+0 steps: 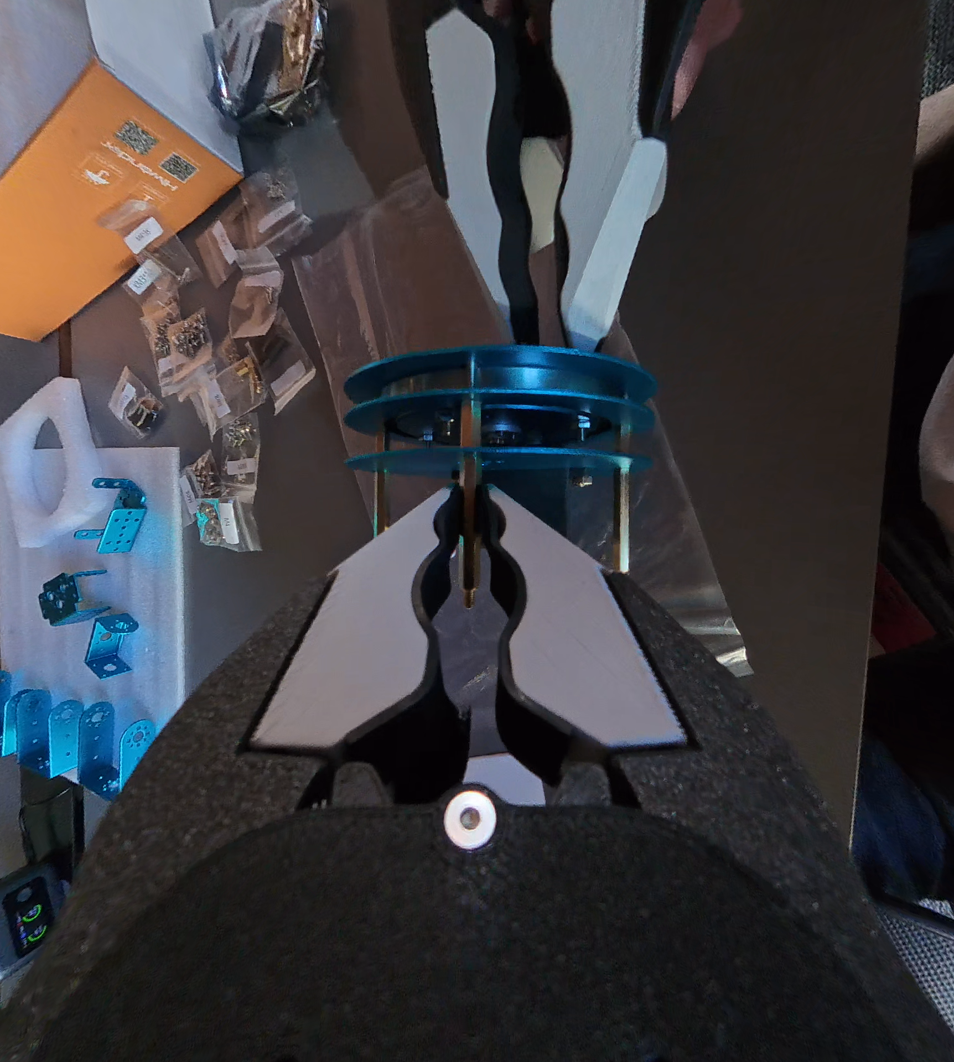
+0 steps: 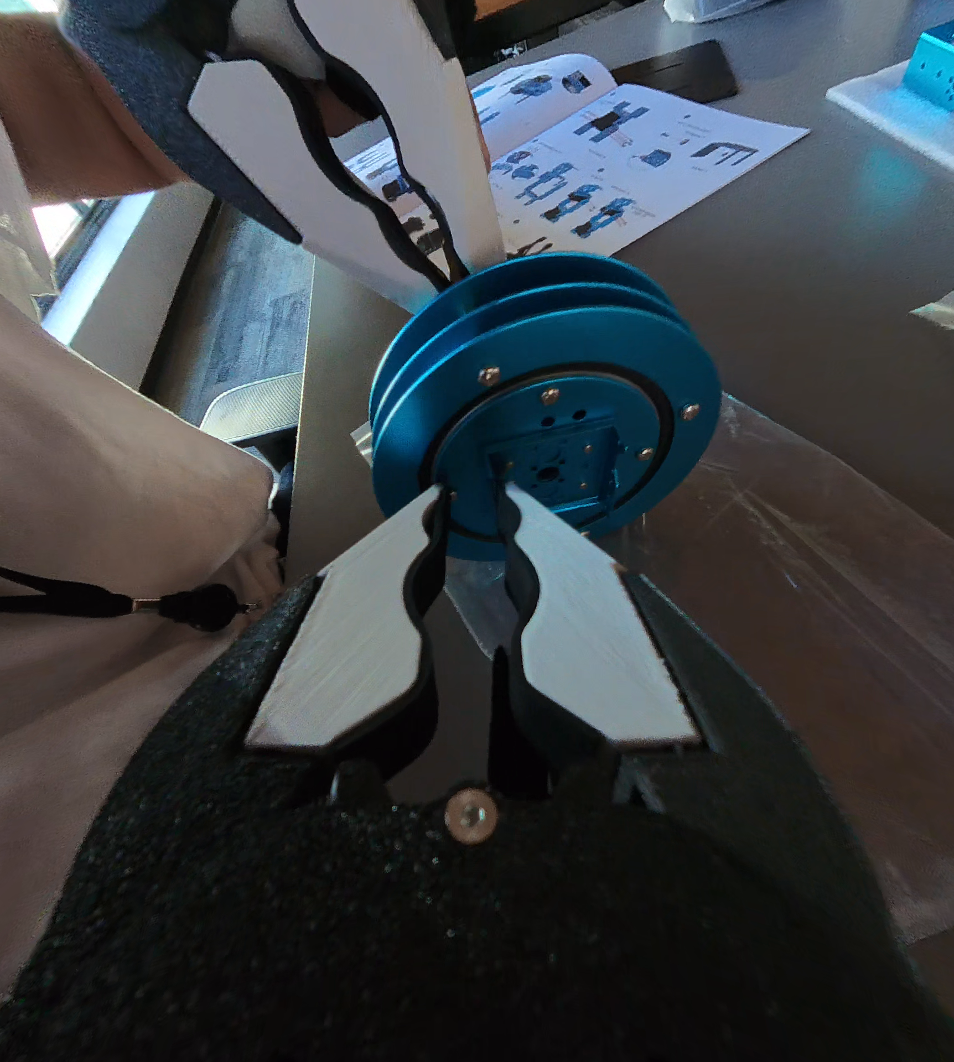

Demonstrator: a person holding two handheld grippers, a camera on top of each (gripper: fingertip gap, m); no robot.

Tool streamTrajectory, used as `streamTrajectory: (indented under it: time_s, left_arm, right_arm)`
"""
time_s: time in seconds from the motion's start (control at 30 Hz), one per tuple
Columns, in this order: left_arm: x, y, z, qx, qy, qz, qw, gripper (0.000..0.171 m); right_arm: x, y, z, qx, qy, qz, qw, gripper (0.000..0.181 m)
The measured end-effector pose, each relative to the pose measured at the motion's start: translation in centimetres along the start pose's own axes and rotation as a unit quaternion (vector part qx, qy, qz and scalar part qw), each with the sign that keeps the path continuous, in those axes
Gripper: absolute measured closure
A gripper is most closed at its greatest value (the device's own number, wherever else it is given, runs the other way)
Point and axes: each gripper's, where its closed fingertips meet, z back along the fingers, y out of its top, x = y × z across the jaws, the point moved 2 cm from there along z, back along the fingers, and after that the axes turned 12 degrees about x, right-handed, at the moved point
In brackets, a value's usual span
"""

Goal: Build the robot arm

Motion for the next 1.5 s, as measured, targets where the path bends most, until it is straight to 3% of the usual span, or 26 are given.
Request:
streamTrajectory:
  time_s: [0.1,0.23,0.43,0.57,0.8,1.07,1.2,1.3,1.4,1.5]
  left_arm:
    - [-0.1,-0.1,0.0,-0.007,0.002,-0.008,1.0,0.166]
    - [-0.5,0.0,0.0,0.004,0.015,-0.019,1.0,0.167]
    - [-2.3,0.8,0.3,0.074,0.043,0.021,0.996,0.167]
    - [-2.3,0.6,-0.3,0.129,0.058,0.056,0.988,0.167]
    - [-0.1,-1.9,-2.6,0.163,0.057,0.104,0.979,0.166]
    - [1.7,-4.7,-3.0,0.121,0.052,0.126,0.983,0.166]
    - [2.4,-5.8,-3.0,0.105,0.05,0.158,0.98,0.166]
    - [2.8,-6.7,-3.1,0.093,0.047,0.171,0.98,0.164]
    - [3.1,-7.5,-3.4,0.082,0.047,0.183,0.979,0.163]
    - [3.5,-7.6,-3.3,0.083,0.049,0.179,0.979,0.162]
  right_arm:
    - [0.6,0.2,-0.1,-0.01,-0.022,0.055,0.998,0.181]
    - [1.0,0.7,0.1,-0.039,-0.007,0.058,0.998,0.181]
    - [1.7,4.6,2.0,-0.152,-0.006,0.168,0.974,0.181]
    - [1.9,5.7,2.3,-0.264,0.023,0.212,0.941,0.181]
    - [1.8,4.0,0.9,-0.446,0.063,0.227,0.864,0.181]
    - [0.6,3.3,-1.8,-0.52,0.098,0.23,0.817,0.18]
    - [0.5,3.5,-3.1,-0.516,0.108,0.226,0.819,0.18]
    - [0.5,3.6,-3.9,-0.489,0.105,0.227,0.836,0.181]
    - [0.5,4.5,-3.9,-0.415,0.099,0.229,0.875,0.175]
    - [1.1,6.5,-1.7,-0.267,0.089,0.226,0.933,0.167]
